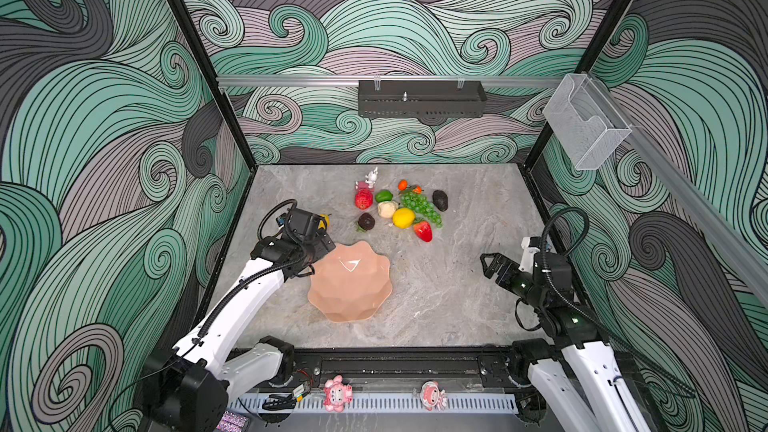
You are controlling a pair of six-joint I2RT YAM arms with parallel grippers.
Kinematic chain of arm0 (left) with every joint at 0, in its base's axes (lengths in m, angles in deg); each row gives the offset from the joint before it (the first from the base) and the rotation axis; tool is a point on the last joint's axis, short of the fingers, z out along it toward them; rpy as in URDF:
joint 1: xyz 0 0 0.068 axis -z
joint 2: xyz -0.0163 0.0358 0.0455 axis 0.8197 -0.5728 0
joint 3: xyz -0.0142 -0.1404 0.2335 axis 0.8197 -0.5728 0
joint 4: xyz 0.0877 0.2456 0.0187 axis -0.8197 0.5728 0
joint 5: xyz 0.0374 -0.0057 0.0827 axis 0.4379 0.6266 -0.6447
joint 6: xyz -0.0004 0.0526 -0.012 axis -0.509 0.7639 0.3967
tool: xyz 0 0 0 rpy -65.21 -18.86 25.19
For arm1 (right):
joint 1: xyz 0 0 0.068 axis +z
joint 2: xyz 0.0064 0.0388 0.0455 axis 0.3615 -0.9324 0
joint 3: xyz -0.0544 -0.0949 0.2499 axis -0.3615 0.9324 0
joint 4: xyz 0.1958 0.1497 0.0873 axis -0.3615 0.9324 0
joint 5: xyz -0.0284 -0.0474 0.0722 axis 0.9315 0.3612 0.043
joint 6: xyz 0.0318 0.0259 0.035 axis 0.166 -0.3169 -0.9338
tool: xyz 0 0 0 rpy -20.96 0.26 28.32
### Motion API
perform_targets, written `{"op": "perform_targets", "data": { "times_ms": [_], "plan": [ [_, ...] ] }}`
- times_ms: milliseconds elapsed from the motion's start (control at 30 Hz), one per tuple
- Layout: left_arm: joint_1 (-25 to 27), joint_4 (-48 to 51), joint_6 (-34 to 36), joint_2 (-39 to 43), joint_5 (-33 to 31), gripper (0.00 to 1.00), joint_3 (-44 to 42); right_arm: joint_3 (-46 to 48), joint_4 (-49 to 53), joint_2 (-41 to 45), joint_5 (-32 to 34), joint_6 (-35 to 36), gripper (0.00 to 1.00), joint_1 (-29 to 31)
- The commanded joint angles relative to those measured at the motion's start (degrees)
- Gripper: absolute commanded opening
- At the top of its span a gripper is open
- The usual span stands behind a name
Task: Place and organize the fake fruits in the fruit bowl
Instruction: 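Slide the pink bowl toward the table center with the left gripper, then release, then push the pink bowl closer to the fruit with both grippers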
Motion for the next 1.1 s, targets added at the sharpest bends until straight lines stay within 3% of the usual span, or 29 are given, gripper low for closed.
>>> {"op": "perform_targets", "data": {
  "times_ms": [0, 167, 367, 600, 833, 1067],
  "plan": [
    [-6.0, -0.2, 4.0, -0.6, 11.0, 0.99, -2.7, -0.6, 1.6, -4.1, -3.5, -1.2, 0.99, 0.5],
    [-7.2, -3.5, 5.5, -2.5, 15.3, 0.99, -5.6, -0.6, 0.0, -9.6, -6.6, -1.8, 0.99, 1.7],
    [-6.9, -6.8, 6.4, -6.9, 27.0, 0.98, -9.4, -0.2, -3.2, -13.5, -7.5, -4.8, 0.99, 8.0],
    [-2.7, -10.6, 7.8, -5.1, 29.4, 0.99, -10.4, 1.1, -7.2, -15.7, -6.5, -7.0, 0.99, 12.1],
    [6.5, -11.1, 10.9, -13.2, 25.7, 0.99, -2.9, -2.9, -9.8, -22.1, -5.3, -5.4, 0.99, 14.0],
    [12.4, -12.7, 13.1, -19.7, 25.5, 0.99, 1.3, -7.6, -9.1, -26.7, -1.3, -3.2, 0.99, 14.3]
  ]
}}
